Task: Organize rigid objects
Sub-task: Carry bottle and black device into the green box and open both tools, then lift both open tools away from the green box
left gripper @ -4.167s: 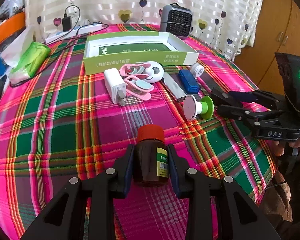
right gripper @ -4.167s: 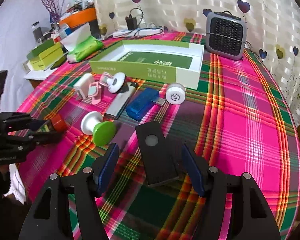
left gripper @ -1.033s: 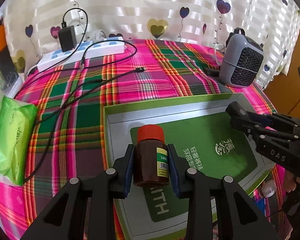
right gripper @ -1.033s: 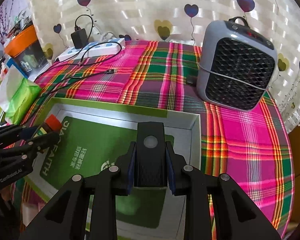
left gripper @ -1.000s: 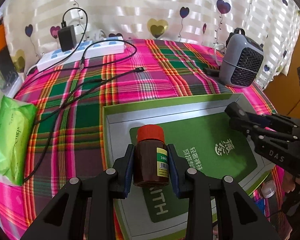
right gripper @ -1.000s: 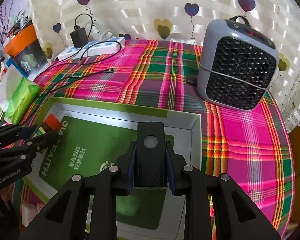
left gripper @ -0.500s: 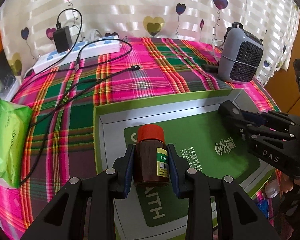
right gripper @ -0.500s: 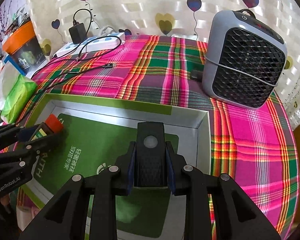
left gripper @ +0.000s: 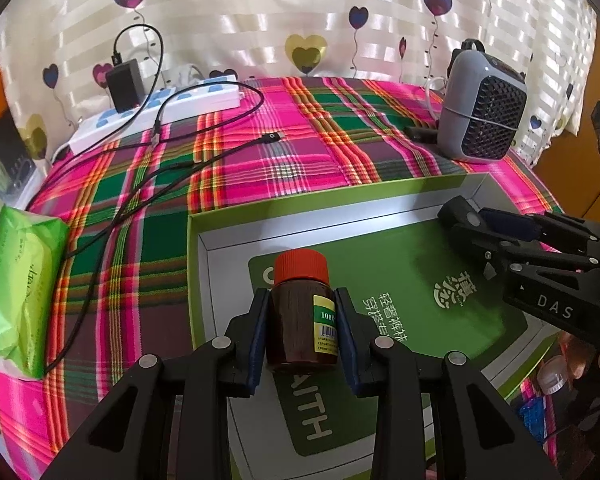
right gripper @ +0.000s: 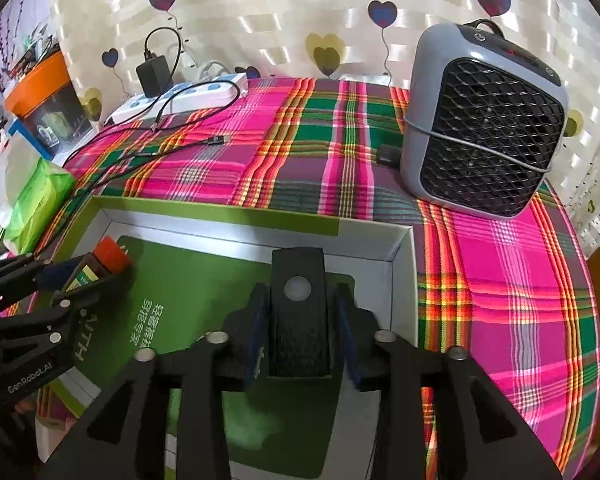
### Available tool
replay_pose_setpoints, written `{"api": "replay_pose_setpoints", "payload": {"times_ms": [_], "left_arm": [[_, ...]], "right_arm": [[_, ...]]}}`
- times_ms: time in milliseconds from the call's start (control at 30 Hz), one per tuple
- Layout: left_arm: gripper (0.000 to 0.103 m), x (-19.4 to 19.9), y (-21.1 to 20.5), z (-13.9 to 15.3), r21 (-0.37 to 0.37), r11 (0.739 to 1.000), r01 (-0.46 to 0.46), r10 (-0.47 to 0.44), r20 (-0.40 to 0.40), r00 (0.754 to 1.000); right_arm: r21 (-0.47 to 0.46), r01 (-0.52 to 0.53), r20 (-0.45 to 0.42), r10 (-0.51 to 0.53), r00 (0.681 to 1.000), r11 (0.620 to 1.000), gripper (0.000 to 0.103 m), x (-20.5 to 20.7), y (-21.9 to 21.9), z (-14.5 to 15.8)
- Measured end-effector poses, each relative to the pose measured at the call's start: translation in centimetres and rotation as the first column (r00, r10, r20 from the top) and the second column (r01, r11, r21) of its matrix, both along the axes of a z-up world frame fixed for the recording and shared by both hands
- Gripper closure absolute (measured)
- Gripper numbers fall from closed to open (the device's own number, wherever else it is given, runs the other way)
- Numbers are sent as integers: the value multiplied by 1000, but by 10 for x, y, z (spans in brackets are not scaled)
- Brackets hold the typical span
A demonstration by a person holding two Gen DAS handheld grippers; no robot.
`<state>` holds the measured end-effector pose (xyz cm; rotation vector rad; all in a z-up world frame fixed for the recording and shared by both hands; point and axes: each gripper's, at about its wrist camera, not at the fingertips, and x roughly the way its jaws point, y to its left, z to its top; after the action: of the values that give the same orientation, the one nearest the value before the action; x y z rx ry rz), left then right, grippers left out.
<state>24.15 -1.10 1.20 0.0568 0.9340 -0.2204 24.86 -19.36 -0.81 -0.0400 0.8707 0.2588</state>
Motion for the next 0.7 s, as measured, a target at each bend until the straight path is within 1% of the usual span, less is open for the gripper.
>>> {"api": "replay_pose_setpoints", "payload": {"times_ms": [133, 233, 367, 533, 700], "left_arm": [[71, -4, 3, 2, -25, 1000, -12, 12, 3, 1000], [70, -10, 3, 5, -10, 1000, -19, 19, 14, 1000], [68, -20, 4, 10, -10, 1000, -20, 21, 37, 999], [68, -41, 6, 24, 0, 999, -37, 37, 91, 995], [68, -66, 9, 39, -16, 999, -47, 49, 120, 992]], "right_arm": [[16, 14, 16, -14, 1000, 1000, 55, -3, -3, 3], [31, 23, 25, -24, 999, 999, 55, -7, -7, 5], [54, 29, 35, -31, 999, 998, 54, -16, -12, 8], [73, 34, 60, -39, 997, 997, 54, -34, -17, 16], [111, 53, 80, -62, 995, 992, 54, -56, -24, 26]]}}
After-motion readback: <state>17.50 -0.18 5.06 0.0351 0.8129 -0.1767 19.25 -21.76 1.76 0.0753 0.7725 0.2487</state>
